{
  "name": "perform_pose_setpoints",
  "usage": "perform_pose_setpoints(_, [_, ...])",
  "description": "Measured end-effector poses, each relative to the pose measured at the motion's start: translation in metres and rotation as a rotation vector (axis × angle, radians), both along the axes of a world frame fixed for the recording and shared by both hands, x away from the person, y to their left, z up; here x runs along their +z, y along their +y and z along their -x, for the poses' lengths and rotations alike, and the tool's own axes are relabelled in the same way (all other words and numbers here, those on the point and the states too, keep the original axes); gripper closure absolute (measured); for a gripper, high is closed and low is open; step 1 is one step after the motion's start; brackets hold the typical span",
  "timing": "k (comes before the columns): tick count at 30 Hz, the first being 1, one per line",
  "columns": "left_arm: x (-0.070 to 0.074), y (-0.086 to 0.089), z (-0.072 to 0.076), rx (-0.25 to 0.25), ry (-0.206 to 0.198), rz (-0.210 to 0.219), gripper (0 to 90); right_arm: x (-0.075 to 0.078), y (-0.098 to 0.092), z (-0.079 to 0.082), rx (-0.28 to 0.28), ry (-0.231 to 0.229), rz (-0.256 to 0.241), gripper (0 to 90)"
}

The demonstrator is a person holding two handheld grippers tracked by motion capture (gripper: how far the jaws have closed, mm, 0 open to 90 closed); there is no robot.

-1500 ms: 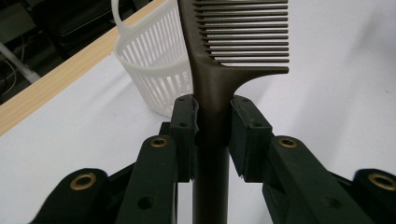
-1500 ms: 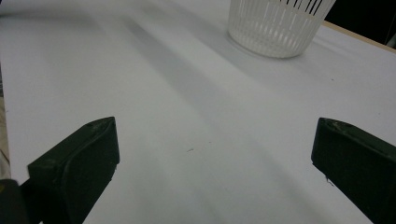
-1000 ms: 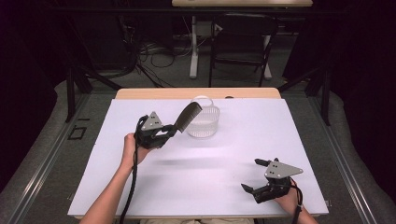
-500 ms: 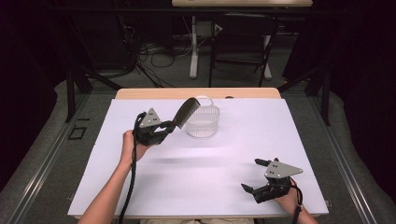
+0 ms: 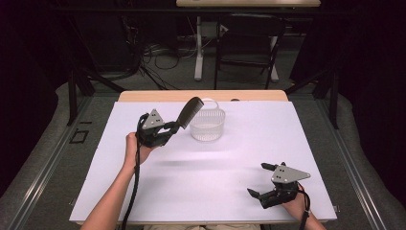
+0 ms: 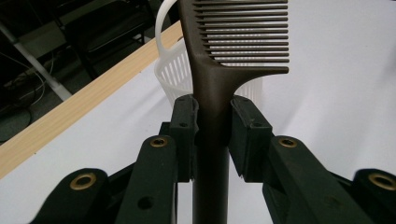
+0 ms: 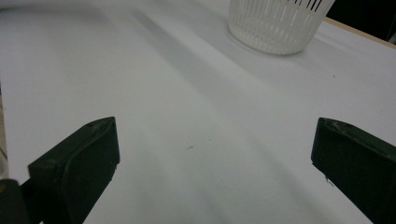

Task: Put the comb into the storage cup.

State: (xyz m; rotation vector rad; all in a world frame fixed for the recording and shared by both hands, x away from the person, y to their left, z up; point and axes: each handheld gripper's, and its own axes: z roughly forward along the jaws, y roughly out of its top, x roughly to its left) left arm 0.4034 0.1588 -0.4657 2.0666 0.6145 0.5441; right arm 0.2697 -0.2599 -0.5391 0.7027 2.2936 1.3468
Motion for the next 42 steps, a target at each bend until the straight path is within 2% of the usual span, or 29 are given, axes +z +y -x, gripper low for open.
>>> perform_pose_setpoints(21, [0.006, -0.002, -0.01, 0.02, -0.021, 0.028, 72.4, 0.0, 0.0, 0.0, -0.001, 0.0, 0.0, 0.9])
perform_pose_setpoints(33, [0.013, -0.005, -0.017, -0.001, -0.047, 0.024, 72.4, 0.0, 0.0, 0.0, 0.002, 0.002, 0.002, 0.9])
perform_pose_setpoints(42, [0.017, -0.008, -0.022, -0.005, -0.052, 0.026, 72.4, -0.001, 0.0, -0.001, 0.002, 0.004, 0.001, 0.9])
